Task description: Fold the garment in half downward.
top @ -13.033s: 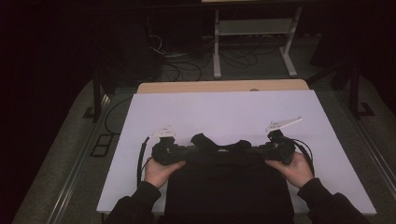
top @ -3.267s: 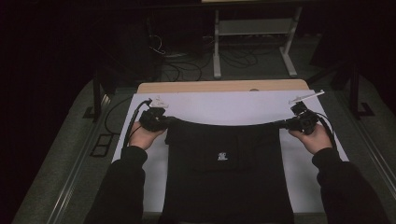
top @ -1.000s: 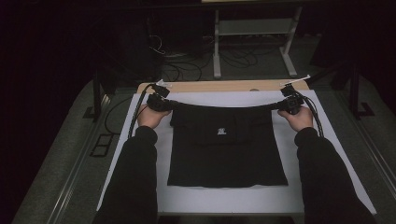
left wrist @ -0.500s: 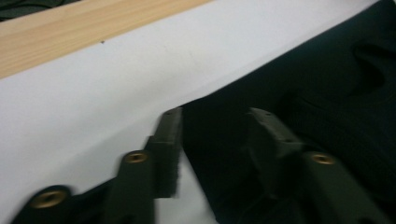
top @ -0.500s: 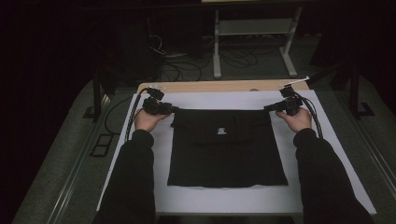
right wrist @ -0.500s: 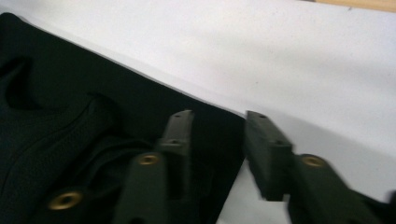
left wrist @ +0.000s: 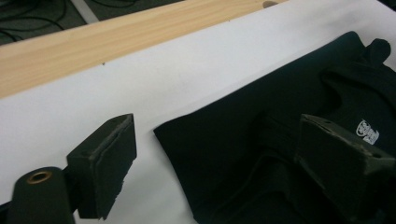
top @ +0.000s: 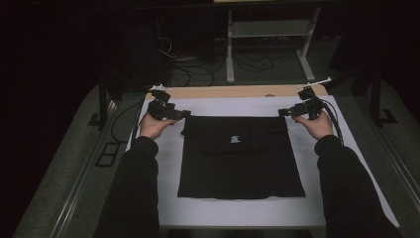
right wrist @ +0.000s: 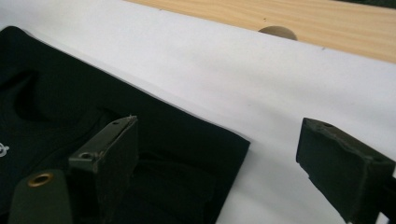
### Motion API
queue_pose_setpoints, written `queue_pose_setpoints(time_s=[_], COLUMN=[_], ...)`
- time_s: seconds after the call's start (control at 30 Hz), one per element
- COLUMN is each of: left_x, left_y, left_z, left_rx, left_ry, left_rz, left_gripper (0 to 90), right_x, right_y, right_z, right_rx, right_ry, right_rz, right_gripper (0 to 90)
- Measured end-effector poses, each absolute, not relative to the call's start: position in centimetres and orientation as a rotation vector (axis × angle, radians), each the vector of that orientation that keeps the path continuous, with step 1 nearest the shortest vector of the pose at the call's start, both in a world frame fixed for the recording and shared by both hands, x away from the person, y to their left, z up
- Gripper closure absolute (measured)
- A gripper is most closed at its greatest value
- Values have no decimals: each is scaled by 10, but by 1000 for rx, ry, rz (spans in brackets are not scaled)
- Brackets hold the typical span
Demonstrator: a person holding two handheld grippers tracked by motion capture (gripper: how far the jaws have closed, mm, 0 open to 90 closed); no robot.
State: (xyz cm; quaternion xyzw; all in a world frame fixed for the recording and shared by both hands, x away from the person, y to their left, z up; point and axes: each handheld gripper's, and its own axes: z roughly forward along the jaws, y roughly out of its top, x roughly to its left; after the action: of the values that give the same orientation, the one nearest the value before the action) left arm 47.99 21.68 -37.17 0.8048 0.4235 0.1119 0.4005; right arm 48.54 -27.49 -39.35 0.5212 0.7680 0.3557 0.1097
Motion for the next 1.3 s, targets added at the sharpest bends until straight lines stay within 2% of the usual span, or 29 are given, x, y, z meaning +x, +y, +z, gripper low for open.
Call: queue_pose_setpoints(time_s=[0.13, 0.3, 0.83, 1.3], left_x=[477, 471, 460, 463], left_y=[215, 210, 184, 168], left_z=[-366, -361, -353, -366], left_rx=[2041, 2018, 2019, 2041], left_ry=[1066, 1024, 895, 860], left_rz=[307, 271, 256, 201], left_gripper=[19, 0, 0, 0], right_x=[483, 478, 462, 463], right_y=[-275, -274, -257, -228], right_z=[-389, -381, -361, -360], right_rx=[1528, 1505, 1371, 1303], right_ry=[2279, 2285, 2348, 2421], right_rz=[1044, 1069, 1148, 1165], right_gripper=[31, 0, 1, 1])
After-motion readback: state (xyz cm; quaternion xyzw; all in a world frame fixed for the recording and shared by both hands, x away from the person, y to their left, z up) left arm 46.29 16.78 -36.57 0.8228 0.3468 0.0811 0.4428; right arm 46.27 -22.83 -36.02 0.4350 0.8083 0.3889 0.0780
